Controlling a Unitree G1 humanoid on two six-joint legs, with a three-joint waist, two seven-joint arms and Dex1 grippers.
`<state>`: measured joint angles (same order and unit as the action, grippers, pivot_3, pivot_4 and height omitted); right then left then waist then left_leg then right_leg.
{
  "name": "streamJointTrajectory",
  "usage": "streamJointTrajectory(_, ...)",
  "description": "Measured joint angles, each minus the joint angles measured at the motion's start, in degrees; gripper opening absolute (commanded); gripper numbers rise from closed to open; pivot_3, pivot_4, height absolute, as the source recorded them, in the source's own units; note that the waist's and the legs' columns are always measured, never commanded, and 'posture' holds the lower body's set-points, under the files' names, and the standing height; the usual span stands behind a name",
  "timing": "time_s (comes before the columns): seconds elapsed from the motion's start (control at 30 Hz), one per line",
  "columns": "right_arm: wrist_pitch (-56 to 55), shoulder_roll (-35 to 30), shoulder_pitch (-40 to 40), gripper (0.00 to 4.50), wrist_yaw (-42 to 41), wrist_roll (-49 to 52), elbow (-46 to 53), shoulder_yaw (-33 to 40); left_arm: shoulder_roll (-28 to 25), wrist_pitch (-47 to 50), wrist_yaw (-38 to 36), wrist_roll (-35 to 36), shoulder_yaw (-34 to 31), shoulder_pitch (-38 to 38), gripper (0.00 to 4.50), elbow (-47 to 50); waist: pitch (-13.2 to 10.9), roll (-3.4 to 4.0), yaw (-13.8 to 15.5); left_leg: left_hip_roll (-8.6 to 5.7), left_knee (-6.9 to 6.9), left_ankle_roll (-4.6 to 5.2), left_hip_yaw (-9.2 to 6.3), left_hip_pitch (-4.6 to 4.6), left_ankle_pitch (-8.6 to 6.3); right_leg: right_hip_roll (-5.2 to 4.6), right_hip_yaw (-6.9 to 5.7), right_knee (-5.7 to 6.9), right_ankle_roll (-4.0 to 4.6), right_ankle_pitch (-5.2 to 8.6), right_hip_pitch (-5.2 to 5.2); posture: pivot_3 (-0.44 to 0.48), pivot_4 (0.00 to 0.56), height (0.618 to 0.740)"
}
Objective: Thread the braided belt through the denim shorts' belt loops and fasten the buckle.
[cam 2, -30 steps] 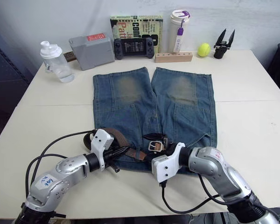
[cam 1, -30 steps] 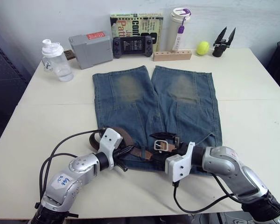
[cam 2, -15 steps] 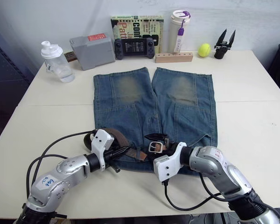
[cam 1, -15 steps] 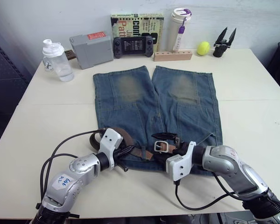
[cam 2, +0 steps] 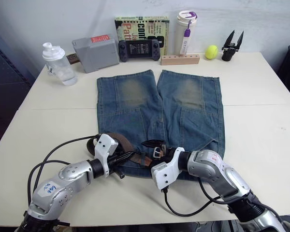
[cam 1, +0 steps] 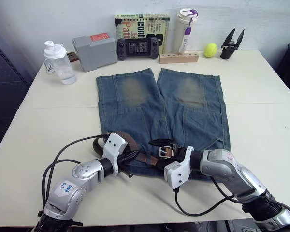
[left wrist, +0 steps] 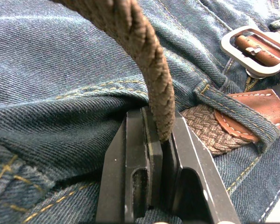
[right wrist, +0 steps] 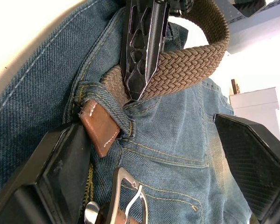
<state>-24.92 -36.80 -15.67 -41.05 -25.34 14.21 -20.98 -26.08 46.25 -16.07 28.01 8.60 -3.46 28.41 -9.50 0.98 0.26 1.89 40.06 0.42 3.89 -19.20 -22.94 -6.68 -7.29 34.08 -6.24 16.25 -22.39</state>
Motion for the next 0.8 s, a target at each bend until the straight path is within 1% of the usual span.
streamJointTrajectory(0.03, 0.0, 0.0, 0.2, 3.33, 0.0, 0.0, 0.0, -0.1, 0.1, 0.0, 0.0, -0.1, -0.1, 0.1, 0.0, 0.0, 0.0, 0.0, 0.0, 0.0, 0.0, 0.0, 0.0, 0.0, 0.0, 0.0, 0.0, 0.0, 0.0, 0.0, 0.0, 0.0, 0.15, 0.731)
streamJointTrajectory(0.13, -0.1, 0.0, 0.5, 1.94, -0.1, 0.0, 0.0, -0.3, 0.2, 0.0, 0.0, -0.2, -0.1, 0.2, 0.0, 0.1, 0.0, 0.0, 0.0, 0.0, 0.0, 0.0, 0.0, 0.0, 0.0, 0.0, 0.0, 0.0, 0.0, 0.0, 0.0, 0.0, 0.15, 0.731)
streamJointTrajectory(0.2, -0.1, 0.0, 0.8, 1.24, -0.3, 0.0, 0.0, -0.4, 0.3, 0.0, 0.0, -0.2, -0.1, 0.2, 0.0, 0.1, 0.0, 0.0, 0.0, 0.0, 0.0, 0.0, 0.0, 0.0, 0.0, 0.0, 0.0, 0.0, 0.0, 0.0, 0.0, 0.0, 0.15, 0.731)
streamJointTrajectory(0.23, -0.1, -0.1, 1.1, 0.7, -0.5, 0.0, 0.0, -0.6, 0.3, 0.0, 0.0, -0.2, -0.1, 0.2, 0.0, 0.1, 0.0, 0.0, 0.0, 0.0, 0.0, 0.0, 0.0, -0.01, 0.0, 0.0, 0.0, 0.0, 0.0, 0.0, 0.0, 0.0, 0.15, 0.731)
streamJointTrajectory(0.27, -0.1, -0.2, 1.2, 0.47, -0.6, 0.0, 0.0, -0.7, 0.3, 0.0, 0.0, -0.3, -0.1, 0.2, 0.0, 0.1, 0.0, 0.0, 0.0, 0.0, 0.0, 0.0, 0.0, -0.01, 0.0, 0.0, 0.0, 0.0, 0.0, 0.0, -0.01, 0.0, 0.15, 0.731)
streamJointTrajectory(0.3, -0.1, -0.2, 1.4, 0.06, -0.7, 0.0, 0.0, -0.9, 0.3, 0.0, 0.0, -0.3, -0.1, 0.2, 0.0, 0.1, 0.0, 0.0, 0.0, 0.0, 0.0, 0.0, 0.0, -0.01, 0.0, 0.0, 0.0, 0.0, 0.0, 0.0, 0.0, 0.0, 0.15, 0.731)
streamJointTrajectory(0.6, 0.4, -0.3, 2.0, 0.02, -1.1, 0.1, 0.2, -1.0, 0.9, 0.0, -0.3, -0.4, -0.7, 0.8, 0.0, 0.3, 0.0, 0.0, -0.1, 0.01, -0.01, 0.0, -0.01, -0.01, 0.0, 0.0, -0.01, 0.0, 0.0, 0.0, -0.01, 0.0, 0.15, 0.731)
streamJointTrajectory(0.67, 1.0, -0.2, 2.5, 0.0, -1.0, 0.6, 0.4, -1.0, 1.7, -0.1, -0.9, 0.7, -1.8, 1.6, 0.88, 0.7, 0.0, 0.0, -0.1, 0.03, -0.01, 0.0, -0.01, -0.02, 0.0, 0.01, -0.02, -0.01, 0.0, 0.0, -0.01, 0.0, 0.15, 0.731)
streamJointTrajectory(0.7, 1.3, -0.2, 2.5, 0.0, -1.0, 0.7, 0.5, -1.0, 1.8, -0.1, -1.5, 1.3, -2.3, 2.1, 1.22, 0.9, 0.0, 0.0, -0.2, 0.03, -0.01, 0.0, -0.01, -0.02, 0.0, 0.0, -0.01, -0.01, 0.0, 0.0, -0.03, 0.0, 0.15, 0.731)
streamJointTrajectory(0.8, 1.7, -0.2, 2.5, 0.0, -1.1, 1.3, 0.7, -1.0, 1.6, 0.0, -3.3, 2.8, -3.6, 3.7, 2.54, 2.4, 0.0, -0.01, -0.3, 0.06, -0.02, 0.0, 0.0, -0.04, 0.0, 0.01, -0.02, -0.01, 0.0, 0.0, -0.07, 0.0, 0.15, 0.731)
